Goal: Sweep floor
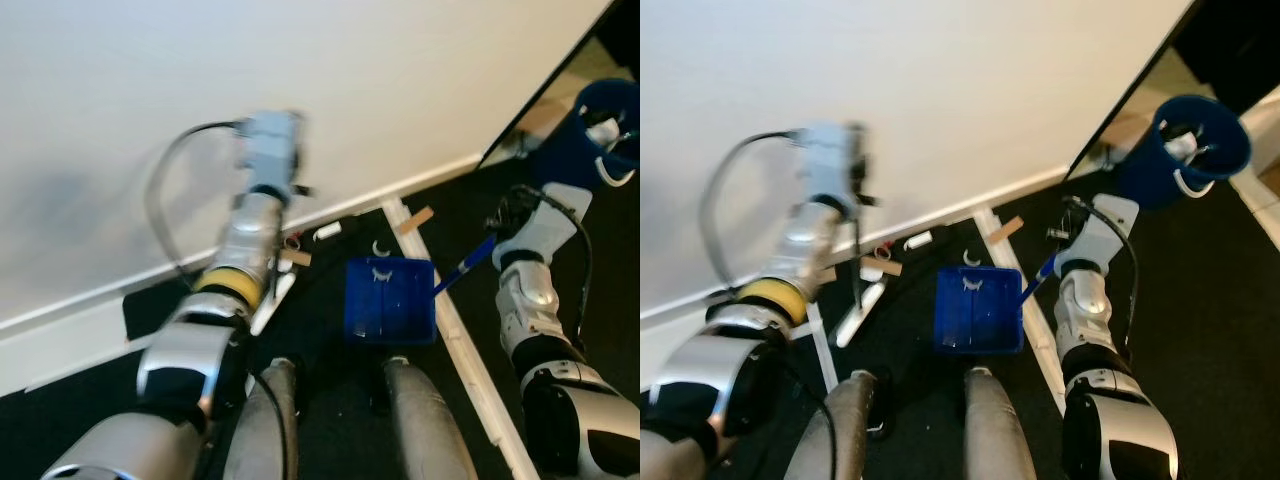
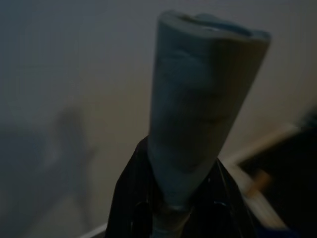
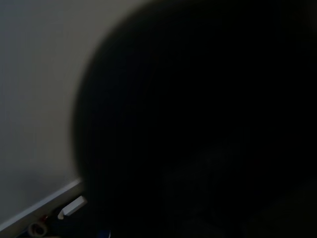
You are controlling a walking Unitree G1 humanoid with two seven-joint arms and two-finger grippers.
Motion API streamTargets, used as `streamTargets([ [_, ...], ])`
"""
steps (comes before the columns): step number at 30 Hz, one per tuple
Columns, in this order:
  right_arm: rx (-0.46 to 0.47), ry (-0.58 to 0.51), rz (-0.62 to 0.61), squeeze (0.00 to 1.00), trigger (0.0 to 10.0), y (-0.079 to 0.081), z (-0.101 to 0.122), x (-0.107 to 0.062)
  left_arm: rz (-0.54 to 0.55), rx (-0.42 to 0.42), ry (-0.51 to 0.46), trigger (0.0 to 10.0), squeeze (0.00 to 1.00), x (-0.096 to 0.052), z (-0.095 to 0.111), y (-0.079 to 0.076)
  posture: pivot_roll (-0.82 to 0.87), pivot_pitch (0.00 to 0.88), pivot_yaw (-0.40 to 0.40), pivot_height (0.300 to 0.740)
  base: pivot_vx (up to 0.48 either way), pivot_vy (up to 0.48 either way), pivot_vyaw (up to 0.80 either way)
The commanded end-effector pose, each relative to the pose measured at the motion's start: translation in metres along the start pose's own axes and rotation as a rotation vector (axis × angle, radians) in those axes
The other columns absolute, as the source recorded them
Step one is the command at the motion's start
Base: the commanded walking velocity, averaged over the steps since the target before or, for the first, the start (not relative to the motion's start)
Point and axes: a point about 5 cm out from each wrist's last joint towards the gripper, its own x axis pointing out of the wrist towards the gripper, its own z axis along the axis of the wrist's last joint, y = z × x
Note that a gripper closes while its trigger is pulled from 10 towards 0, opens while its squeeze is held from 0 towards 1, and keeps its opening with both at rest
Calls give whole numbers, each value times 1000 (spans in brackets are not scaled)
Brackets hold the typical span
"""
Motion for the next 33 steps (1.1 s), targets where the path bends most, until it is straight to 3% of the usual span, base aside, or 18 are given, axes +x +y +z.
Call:
streamTargets([
  [1, 57, 212, -4, 0, 10000, 0, -40, -16, 51, -127, 88, 10000, 0, -12, -22, 20, 92, 147, -11, 740, 0, 0, 0],
  [3, 57, 212, -4, 0, 10000, 0, -40, -16, 51, -127, 88, 10000, 0, -12, -22, 20, 92, 147, -11, 740, 0, 0, 0],
  [4, 79, 222, 0, 0, 10000, 0, -39, -14, 67, -209, 42, 10000, 0, -16, -18, 35, 93, 120, -13, 740, 0, 0, 0],
  [6, 120, 192, 20, 0, 10000, -2, -29, -8, 235, -311, -21, 10000, 0, -31, -21, 76, 85, 78, -8, 740, 0, 0, 0],
  [7, 120, 192, 20, 0, 10000, -2, -29, -8, 235, -311, -21, 10000, 0, -31, -21, 76, 85, 78, -8, 740, 0, 0, 0],
  [9, 135, 130, 34, 0, 10000, -5, -17, -3, 314, -290, 3, 10000, 0, -44, -34, 93, 76, 55, -3, 740, 0, 0, 0],
  [13, 133, 107, 34, 0, 10000, -8, -13, -2, 313, -286, 11, 10000, 0, -47, -37, 94, 71, 55, -5, 740, 0, 0, 0],
  [16, 138, 92, 19, 0, 10000, -16, -12, -3, 288, -235, 10, 10000, 0, -50, -37, 92, 66, 48, -16, 740, 0, 0, 0],
  [18, 150, 84, 14, 0, 10000, -22, -14, -5, 245, -157, 27, 10000, 0, -54, -37, 86, 63, 58, -19, 740, 0, 0, 0],
  [21, 126, 85, 24, 0, 10000, -25, -17, -8, 238, -120, 59, 10000, 0, -56, -43, 82, 60, 58, -21, 740, 0, 0, 0],
  [23, 79, 83, 35, 0, 10000, -27, -18, -10, 253, -109, 75, 10000, 0, -56, -47, 78, 56, 63, -20, 740, 0, -480, 800],
  [33, 70, 60, 34, 0, 10000, -29, -17, -12, 255, -62, 72, 10000, 0, -58, -44, 69, 51, 81, -16, 740, 0, -480, 800],
])
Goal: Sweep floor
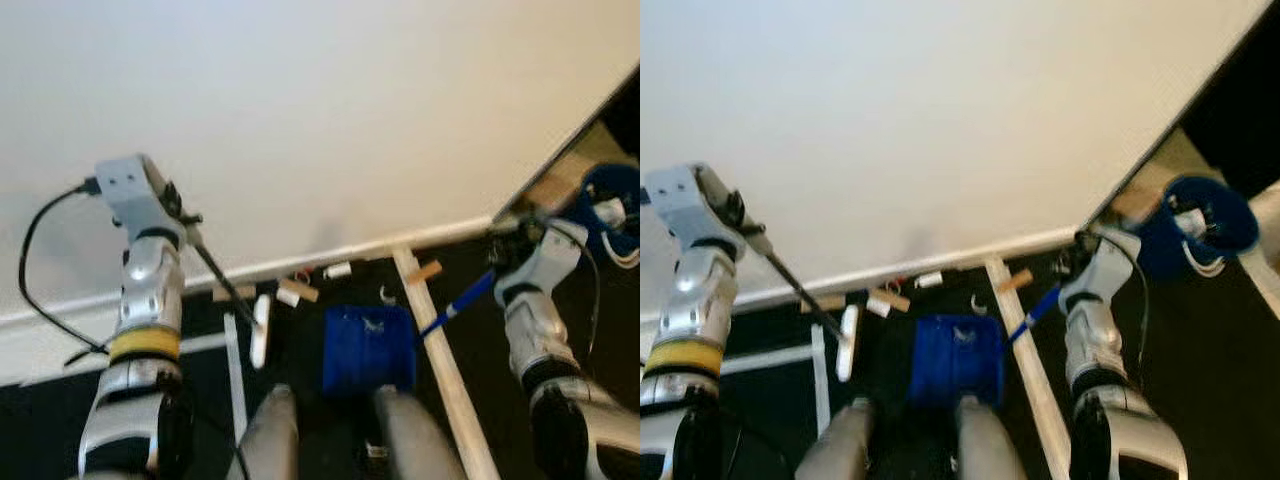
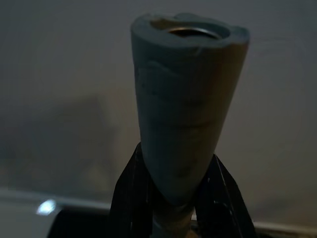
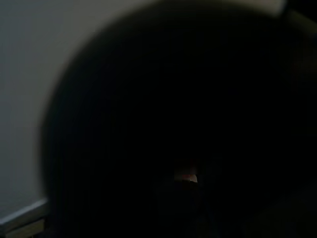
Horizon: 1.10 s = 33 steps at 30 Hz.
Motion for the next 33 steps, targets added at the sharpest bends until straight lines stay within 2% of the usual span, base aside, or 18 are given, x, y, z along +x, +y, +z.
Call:
streamTargets([
  [1, 10, -46, -3, 0, 10000, -4, 6, 0, -20, 30, 39, 10000, 0, -3, -9, -7, 51, 81, -16, 740, 0, -480, 800],
  [6, 6, -61, 4, 0, 10000, -4, 8, -1, 13, 15, 47, 10000, 0, -6, -10, -6, 52, 85, -15, 740, 0, -384, 800],
  [8, 54, -72, -3, 0, 10000, -7, 8, -1, 23, 26, 59, 10000, 0, -6, -10, -4, 54, 88, -16, 740, 0, 0, 0],
  [23, 36, -83, 4, 0, 10000, -10, 10, -3, 34, 42, 59, 10000, 0, -6, -5, -3, 47, 91, -12, 740, 0, 0, 0],
  [33, 0, -79, 39, 0, 10000, -8, 12, -2, 43, 50, 75, 10000, 0, -6, -6, -8, 44, 79, -6, 740, 0, -480, 0],
])
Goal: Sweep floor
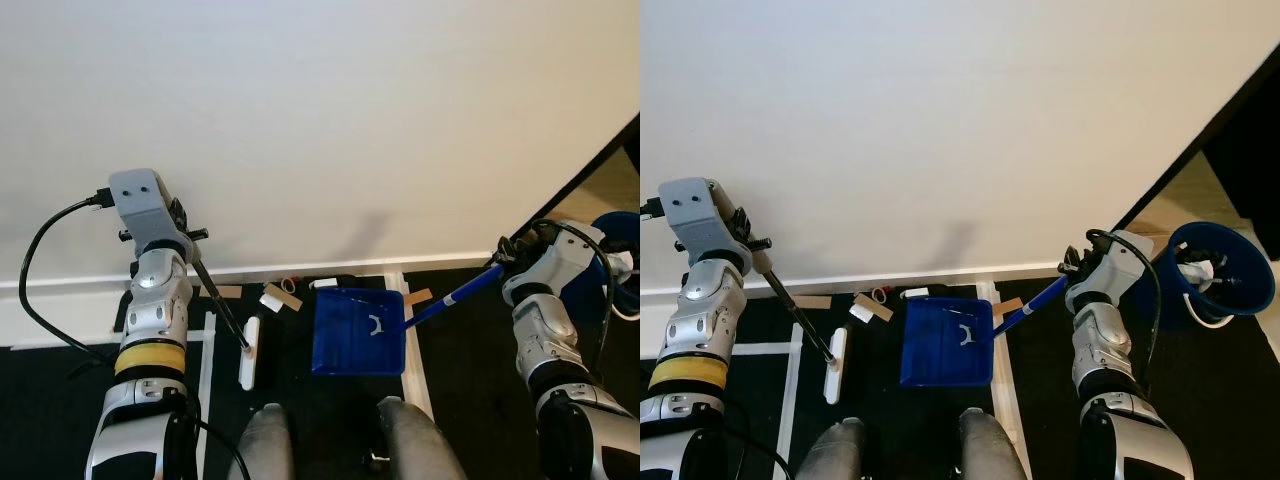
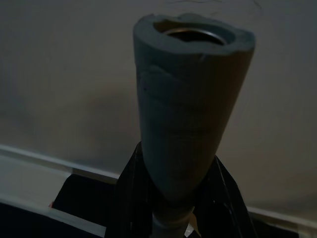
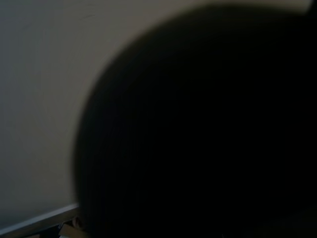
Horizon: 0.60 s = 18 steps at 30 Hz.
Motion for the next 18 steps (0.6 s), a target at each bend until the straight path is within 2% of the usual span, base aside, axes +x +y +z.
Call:
streamTargets([
  [1, -24, -32, -2, 0, 10000, -5, 8, 1, -10, 9, 14, 10000, 0, 0, -1, -5, 44, 78, -5, 740, 0, -480, 0],
  [2, -24, -32, -2, 0, 10000, -5, 8, 1, -10, 9, 14, 10000, 0, 0, -1, -5, 44, 78, -5, 740, 0, -480, 0],
  [7, -36, -36, -3, 0, 10000, -5, 7, 0, -21, 12, 16, 10000, 0, 1, 0, -8, 41, 78, -2, 740, 0, -480, 786],
  [12, 6, -43, -22, 0, 10000, -8, 3, -5, -45, 14, 24, 10000, 0, 0, 0, -11, 39, 84, 0, 740, 0, -480, 0],
  [18, 3, -43, -15, 0, 10000, -8, 0, -8, -68, 22, 33, 10000, 0, -1, -2, -13, 36, 93, 4, 740, 0, -480, 0],
])
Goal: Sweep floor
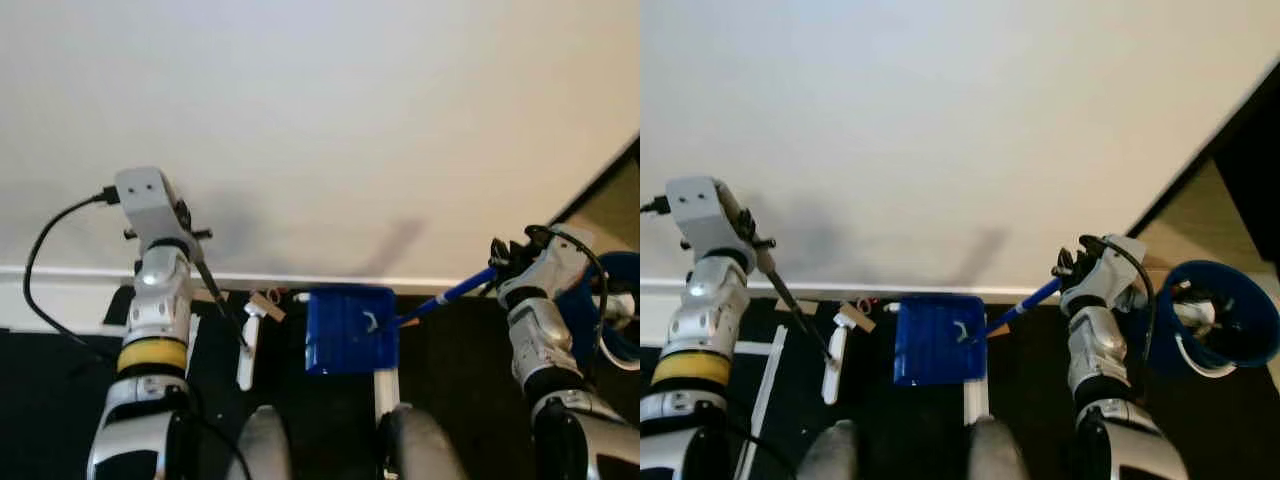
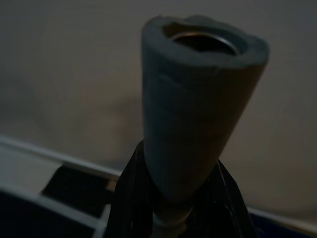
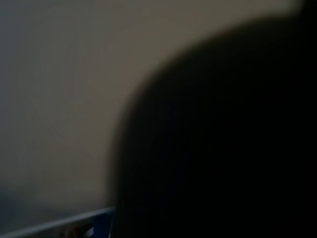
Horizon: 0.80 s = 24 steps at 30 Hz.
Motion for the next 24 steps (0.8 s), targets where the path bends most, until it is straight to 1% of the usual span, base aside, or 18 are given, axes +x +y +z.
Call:
streamTargets([
  [1, -7, -36, 0, 0, 10000, -1, 7, 1, 0, -3, -14, 10000, 0, 0, 5, 2, 36, 96, 6, 740, 0, -480, 0],
  [7, -18, -34, -16, 0, 10000, -6, 7, -1, -16, 4, -9, 10000, 0, -1, 4, 1, 30, 109, 12, 740, 0, -480, 0],
  [9, -28, -31, -32, 0, 10000, -12, 8, -3, -35, 10, -4, 10000, 0, -1, 3, -1, 30, 115, 14, 740, 0, -364, 0],
  [12, -32, -32, -41, 0, 10000, -15, 8, -4, -43, 16, -3, 10000, 0, -2, 3, -2, 31, 116, 15, 740, 0, -350, 0],
  [14, -38, -44, -63, 0, 10000, -21, 12, -5, -51, 19, 0, 10000, 0, -2, 3, -3, 31, 122, 18, 740, 0, -352, 0],
  [17, -45, -57, -77, 0, 10000, -26, 15, -5, -51, 25, 1, 10000, 0, -2, 2, -3, 30, 125, 21, 740, 0, -322, 0],
  [18, -53, -69, -90, 0, 10000, -29, 19, -5, -47, 21, 0, 10000, 0, -2, 2, -3, 29, 126, 22, 740, 0, 0, 0],
  [19, -53, -69, -90, 0, 10000, -29, 19, -5, -47, 21, 0, 10000, 0, -2, 2, -3, 29, 126, 22, 740, 0, 0, 0],
  [21, -95, -103, -123, 0, 10000, -39, 31, -3, -20, 55, -16, 10000, 0, 0, 4, 1, 26, 125, 24, 740, 0, 0, 0],
  [22, -95, -103, -123, 0, 10000, -39, 31, -3, -20, 55, -16, 10000, 0, 0, 4, 1, 26, 125, 24, 740, 0, 0, 0],
  [24, -145, -119, -146, 0, 10000, -46, 39, -2, -4, 78, -54, 10000, 0, 2, 8, 5, 25, 127, 24, 740, 0, 0, 0],
])
